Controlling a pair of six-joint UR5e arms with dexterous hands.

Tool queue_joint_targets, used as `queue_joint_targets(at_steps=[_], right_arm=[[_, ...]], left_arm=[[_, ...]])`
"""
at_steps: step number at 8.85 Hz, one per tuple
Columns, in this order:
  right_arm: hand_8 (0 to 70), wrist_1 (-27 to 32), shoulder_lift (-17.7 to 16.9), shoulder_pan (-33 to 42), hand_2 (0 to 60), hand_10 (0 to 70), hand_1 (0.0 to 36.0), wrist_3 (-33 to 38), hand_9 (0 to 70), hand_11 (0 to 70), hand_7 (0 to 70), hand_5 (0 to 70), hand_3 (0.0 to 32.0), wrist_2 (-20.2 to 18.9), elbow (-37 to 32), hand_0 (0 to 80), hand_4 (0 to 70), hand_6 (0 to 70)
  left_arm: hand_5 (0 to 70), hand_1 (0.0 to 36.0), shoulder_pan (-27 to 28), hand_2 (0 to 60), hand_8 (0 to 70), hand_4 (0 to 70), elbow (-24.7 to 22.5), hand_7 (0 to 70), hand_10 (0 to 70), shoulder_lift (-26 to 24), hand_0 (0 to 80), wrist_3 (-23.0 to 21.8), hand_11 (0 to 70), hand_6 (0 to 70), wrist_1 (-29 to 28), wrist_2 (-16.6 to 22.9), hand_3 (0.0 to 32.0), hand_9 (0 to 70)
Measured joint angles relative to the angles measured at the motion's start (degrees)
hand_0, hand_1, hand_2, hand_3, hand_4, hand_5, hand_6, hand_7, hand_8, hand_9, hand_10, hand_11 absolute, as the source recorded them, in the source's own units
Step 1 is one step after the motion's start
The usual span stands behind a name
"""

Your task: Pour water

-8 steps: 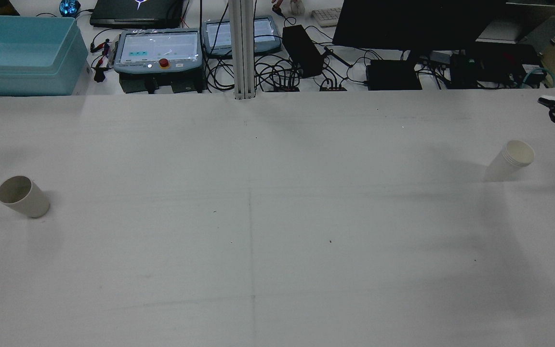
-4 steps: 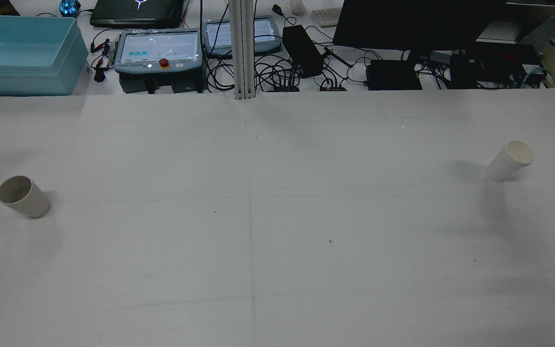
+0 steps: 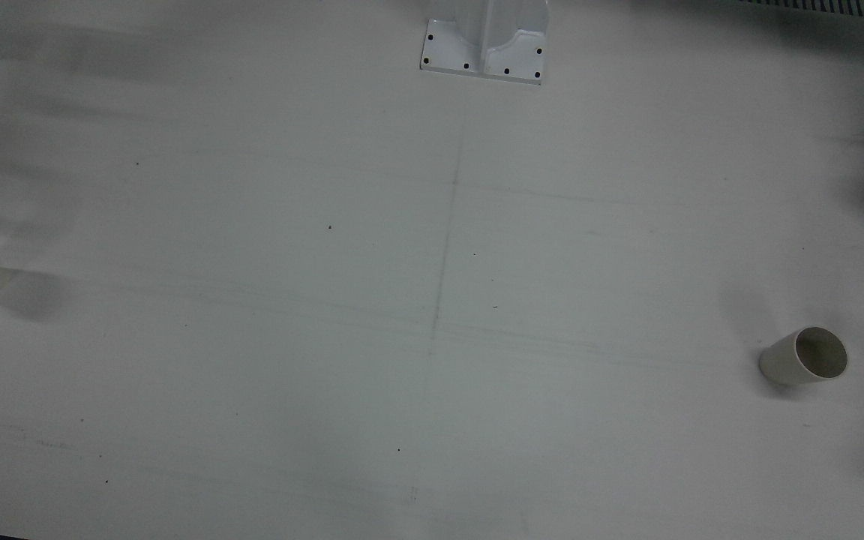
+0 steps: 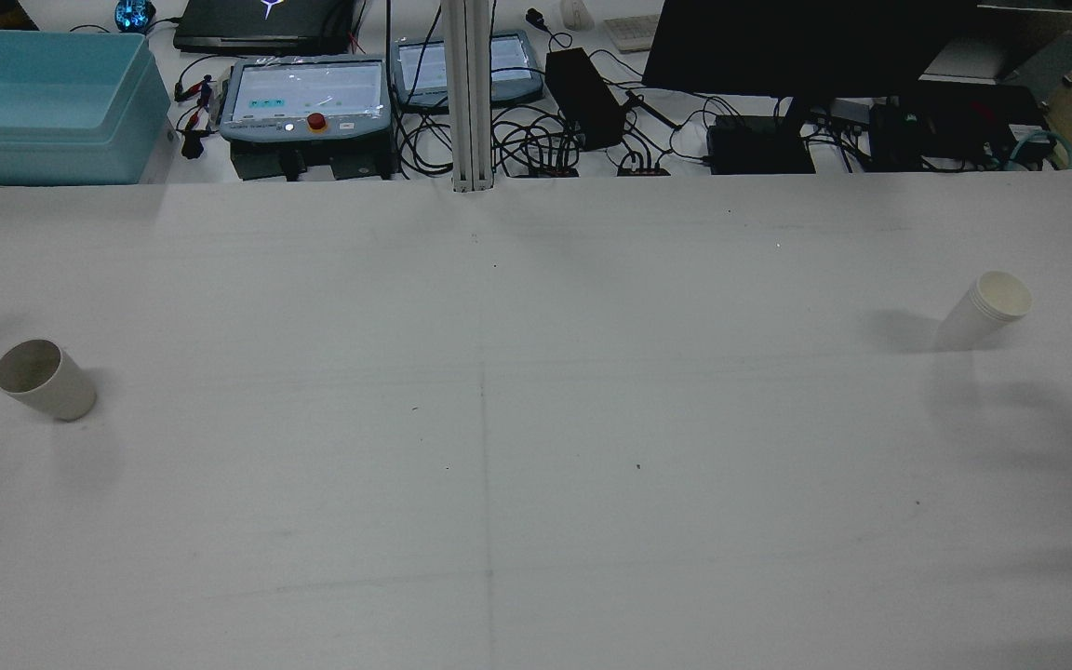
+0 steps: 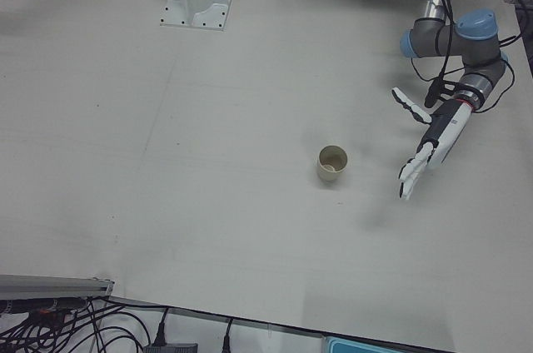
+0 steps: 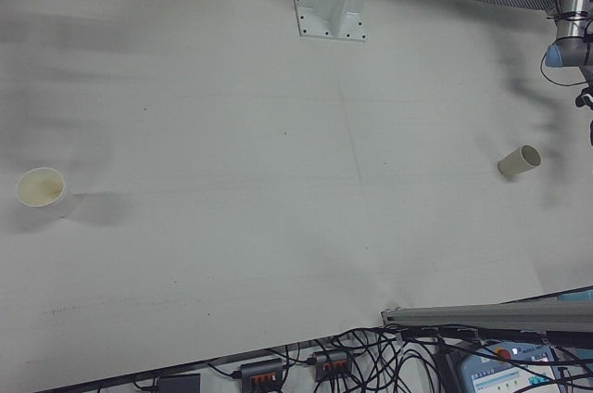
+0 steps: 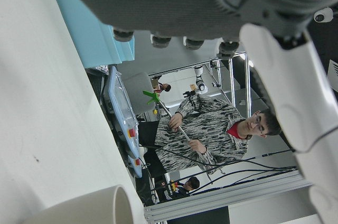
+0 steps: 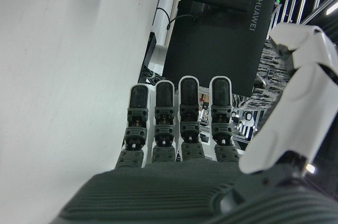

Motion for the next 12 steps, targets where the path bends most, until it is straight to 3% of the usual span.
queue_joint_targets(at_steps=[1, 2, 3, 4, 5, 6, 11, 12], right_arm=[[70.0, 0.0, 0.4, 0.0, 41.6, 50.1, 9.6, -0.1, 70.0, 70.0, 70.0, 70.0, 0.0, -0.1, -0.1, 46.5, 28.9, 70.0], [70.0, 0.0, 0.6, -0.1, 41.9, 51.4, 9.1, -0.1, 70.0, 70.0, 70.0, 70.0, 0.0, -0.1, 0.0, 46.2, 30.6, 70.0], [70.0, -0.1, 1.1, -0.3, 41.5, 53.1, 8.0, 0.0, 70.0, 70.0, 70.0, 70.0, 0.0, -0.1, 0.0, 46.0, 33.9, 70.0], [70.0, -0.1, 1.7, -0.6, 41.0, 52.8, 8.2, 0.1, 70.0, 70.0, 70.0, 70.0, 0.0, -0.1, 0.0, 46.1, 33.9, 70.0], [70.0, -0.1, 2.1, -0.7, 40.2, 52.0, 7.4, 0.2, 70.0, 70.0, 70.0, 70.0, 0.0, -0.1, 0.0, 45.6, 34.0, 70.0], [70.0, -0.2, 2.5, -1.0, 40.2, 51.5, 7.4, 0.3, 70.0, 70.0, 70.0, 70.0, 0.0, -0.1, 0.0, 45.6, 33.8, 70.0], [70.0, -1.4, 4.4, -1.7, 43.0, 52.2, 8.9, 0.3, 70.0, 70.0, 70.0, 70.0, 0.0, 0.3, -0.2, 46.0, 32.5, 70.0], [70.0, -1.4, 4.8, -1.7, 42.4, 52.0, 8.9, 0.2, 70.0, 70.0, 70.0, 70.0, 0.0, 0.4, -0.3, 46.0, 32.0, 70.0]], left_arm=[[2.0, 4.1, 0.3, 0.0, 1.1, 9.7, 2.3, 0.0, 0.0, 0.0, 49.1, 1.3, 0.0, 0.6, -1.8, -0.1, 11.6, 0.0], [1.1, 0.5, 0.4, 0.0, 1.4, 9.8, 3.6, 0.0, 0.0, -0.1, 47.6, 3.6, 0.0, 0.8, -2.8, -0.1, 12.0, 1.1], [0.4, 0.2, 0.7, 0.0, 1.3, 9.5, 4.0, 0.0, 0.0, -0.1, 47.4, 6.9, 0.0, 1.0, -3.5, -0.1, 11.6, 1.6], [0.9, 2.9, 1.3, 0.0, 0.3, 10.1, 4.2, 0.0, 0.0, -0.2, 48.4, 9.5, 0.0, 1.1, -4.0, -0.1, 8.4, 0.8], [1.3, 6.2, 1.8, 0.0, 0.0, 12.2, 4.2, 0.0, 0.0, -0.8, 50.0, 10.9, 0.0, 1.2, -3.6, -0.2, 3.2, 0.0], [0.9, 6.2, 2.5, 0.0, 0.0, 13.2, 4.5, 0.0, 0.0, -1.8, 49.9, 11.9, 0.0, 1.0, -2.7, -0.2, 0.4, 0.0], [1.6, 6.8, 8.5, 0.0, 0.0, 12.6, 9.7, 0.0, 0.0, -8.9, 50.3, 15.3, 0.0, 0.7, 1.0, -3.8, 1.6, 0.0], [2.0, 7.2, 9.3, 0.0, 0.0, 13.3, 9.6, 0.0, 0.0, -10.0, 50.5, 16.4, 0.0, 0.9, 2.1, -4.1, 0.6, 0.0]])
